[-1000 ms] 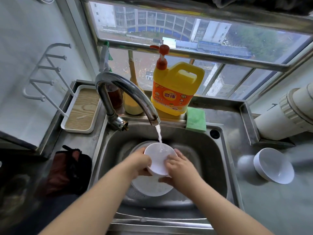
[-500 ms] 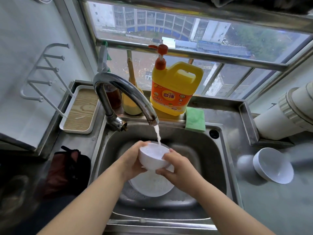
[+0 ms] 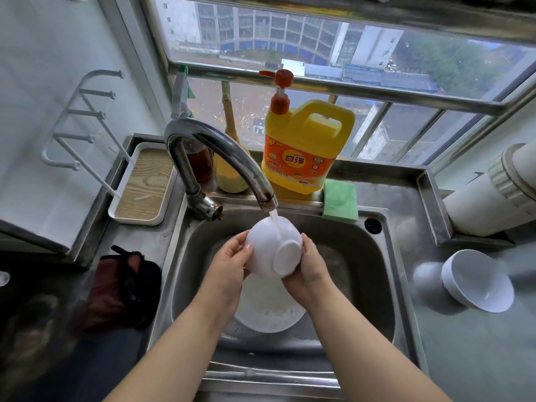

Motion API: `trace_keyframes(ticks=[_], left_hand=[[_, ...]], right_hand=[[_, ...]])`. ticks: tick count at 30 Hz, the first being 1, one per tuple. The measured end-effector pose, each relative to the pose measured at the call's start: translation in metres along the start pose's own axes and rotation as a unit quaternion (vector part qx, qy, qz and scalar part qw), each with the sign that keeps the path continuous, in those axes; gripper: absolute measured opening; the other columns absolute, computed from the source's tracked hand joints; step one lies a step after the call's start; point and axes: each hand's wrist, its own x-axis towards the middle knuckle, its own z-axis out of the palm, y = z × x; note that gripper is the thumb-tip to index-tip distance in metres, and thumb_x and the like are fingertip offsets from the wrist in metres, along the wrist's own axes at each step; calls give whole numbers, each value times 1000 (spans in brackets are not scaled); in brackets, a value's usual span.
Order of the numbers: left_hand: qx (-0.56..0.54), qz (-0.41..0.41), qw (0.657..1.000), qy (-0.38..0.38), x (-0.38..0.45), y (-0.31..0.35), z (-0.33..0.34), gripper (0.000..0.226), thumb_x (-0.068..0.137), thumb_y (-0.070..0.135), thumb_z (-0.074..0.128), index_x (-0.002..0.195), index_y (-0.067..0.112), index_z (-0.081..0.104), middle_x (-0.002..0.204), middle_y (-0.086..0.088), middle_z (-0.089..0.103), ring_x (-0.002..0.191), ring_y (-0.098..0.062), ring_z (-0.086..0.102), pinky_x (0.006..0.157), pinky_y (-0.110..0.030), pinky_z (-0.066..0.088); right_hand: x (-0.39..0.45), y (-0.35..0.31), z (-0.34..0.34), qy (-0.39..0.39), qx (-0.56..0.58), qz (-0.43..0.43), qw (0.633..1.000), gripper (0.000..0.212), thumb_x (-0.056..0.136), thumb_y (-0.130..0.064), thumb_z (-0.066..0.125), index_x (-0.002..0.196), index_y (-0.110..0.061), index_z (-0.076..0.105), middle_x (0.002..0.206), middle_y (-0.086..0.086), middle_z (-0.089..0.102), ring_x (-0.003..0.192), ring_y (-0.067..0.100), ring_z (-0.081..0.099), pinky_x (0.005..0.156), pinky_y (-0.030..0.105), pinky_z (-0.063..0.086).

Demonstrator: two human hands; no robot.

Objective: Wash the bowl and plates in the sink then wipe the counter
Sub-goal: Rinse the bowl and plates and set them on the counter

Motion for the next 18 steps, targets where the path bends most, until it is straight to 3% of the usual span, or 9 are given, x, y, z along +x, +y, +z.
trace_keyframes(ticks=[2, 5, 8, 11, 16, 18], left_hand=[[6, 17, 1000, 8, -1, 3, -5, 23, 97, 19, 48, 109, 31, 64, 109, -1, 68, 106, -23, 60, 88, -40, 51], [-4, 19, 1000, 2, -3, 8, -10, 24, 97, 16, 48, 108, 28, 65, 104, 0, 70, 98, -19, 64, 72, -32, 52], [-41, -3, 999, 18, -3, 14, -12, 24, 98, 15, 45, 112, 16, 65, 102, -5, 70, 96, -20, 63, 68, -28, 50], [-52, -44, 997, 33, -3, 14, -11, 26, 99, 14, 43, 101, 13, 69, 95, -6, 72, 90, -18, 64, 66, -28, 50], [-55, -148, 987, 34, -4, 2, -3, 21, 96, 20, 52, 112, 14, 64, 109, -13, 65, 101, -29, 61, 75, -40, 54], [-56, -193, 979, 6, -5, -3, 4, 23, 95, 24, 54, 114, 13, 61, 114, -18, 62, 103, -34, 60, 80, -45, 53]], right_hand=[[2, 1, 6, -13, 9, 26, 1000, 43, 99, -41, 36, 126, -12, 54, 121, 21, 60, 114, 37, 55, 94, 53, 47], [1, -1, 15, -16, -24, 57, 998, 40, 95, -38, 46, 124, -12, 57, 119, 22, 61, 111, 39, 56, 86, 54, 52], [-6, -4, 21, 6, -75, 81, 994, 39, 93, -40, 50, 117, -12, 62, 108, 18, 65, 96, 35, 62, 68, 41, 56], [-16, -8, 15, 44, -99, 83, 991, 39, 95, -45, 49, 109, -12, 65, 95, 14, 69, 84, 28, 65, 58, 35, 55], [-43, -26, -5, 7, -186, -2, 983, 29, 99, -30, 46, 108, -7, 62, 106, 13, 66, 98, 27, 62, 86, 47, 53], [-54, -27, -13, 2, -351, -85, 932, 25, 97, -35, 49, 104, -14, 62, 102, 10, 65, 98, 28, 61, 93, 51, 50]])
